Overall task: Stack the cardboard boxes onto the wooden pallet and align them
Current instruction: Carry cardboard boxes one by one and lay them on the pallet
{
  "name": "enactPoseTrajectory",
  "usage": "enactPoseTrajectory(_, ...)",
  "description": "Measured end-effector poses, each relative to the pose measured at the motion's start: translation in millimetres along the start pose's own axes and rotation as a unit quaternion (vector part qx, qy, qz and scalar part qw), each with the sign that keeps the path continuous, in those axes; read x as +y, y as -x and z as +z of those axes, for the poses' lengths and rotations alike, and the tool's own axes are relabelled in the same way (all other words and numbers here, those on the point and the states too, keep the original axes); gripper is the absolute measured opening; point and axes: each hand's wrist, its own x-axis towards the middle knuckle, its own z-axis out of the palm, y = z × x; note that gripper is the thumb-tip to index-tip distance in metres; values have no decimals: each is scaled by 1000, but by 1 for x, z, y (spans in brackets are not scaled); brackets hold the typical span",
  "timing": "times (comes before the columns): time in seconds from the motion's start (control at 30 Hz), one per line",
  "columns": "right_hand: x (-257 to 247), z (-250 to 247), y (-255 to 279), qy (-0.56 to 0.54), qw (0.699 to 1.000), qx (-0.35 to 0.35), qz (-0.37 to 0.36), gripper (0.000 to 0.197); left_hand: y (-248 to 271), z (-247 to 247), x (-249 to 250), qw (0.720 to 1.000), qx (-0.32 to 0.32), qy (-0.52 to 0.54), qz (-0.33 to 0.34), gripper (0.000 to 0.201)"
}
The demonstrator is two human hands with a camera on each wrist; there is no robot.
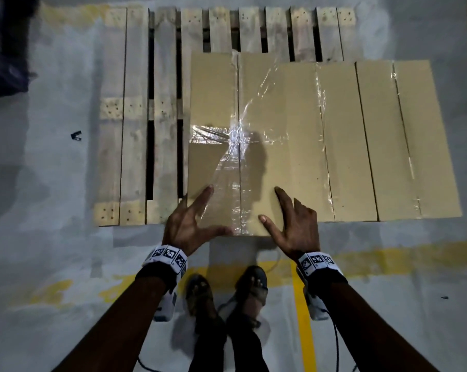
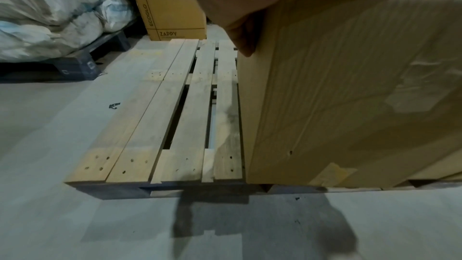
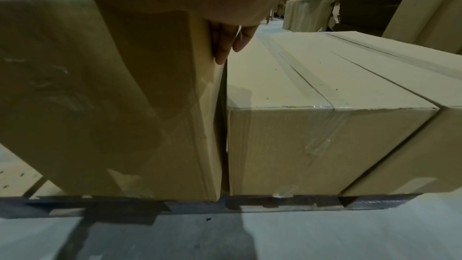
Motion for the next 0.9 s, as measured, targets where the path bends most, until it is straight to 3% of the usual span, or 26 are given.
enactPoseTrajectory(0.2,16,17,-2,17,1000,-22,4,79,-7,23,-14,999,-30,-3,-24,118)
enactPoseTrajectory(0.47,25,30,-1,24,998,-47,18,84,-17,42,-31,999,-32,-17,5,120)
enactPoseTrajectory(0.63,10,34,2,60,993,-85,57,104,-33,58,-49,999,-30,-25,18,115)
enactPoseTrajectory(0.8,0,39,5,90,985,-121,85,102,-36,60,-60,994,-98,-45,20,107)
enactPoseTrajectory(0.9,2,37,5,84,985,-125,83,101,-39,58,-62,994,-93,-57,24,120)
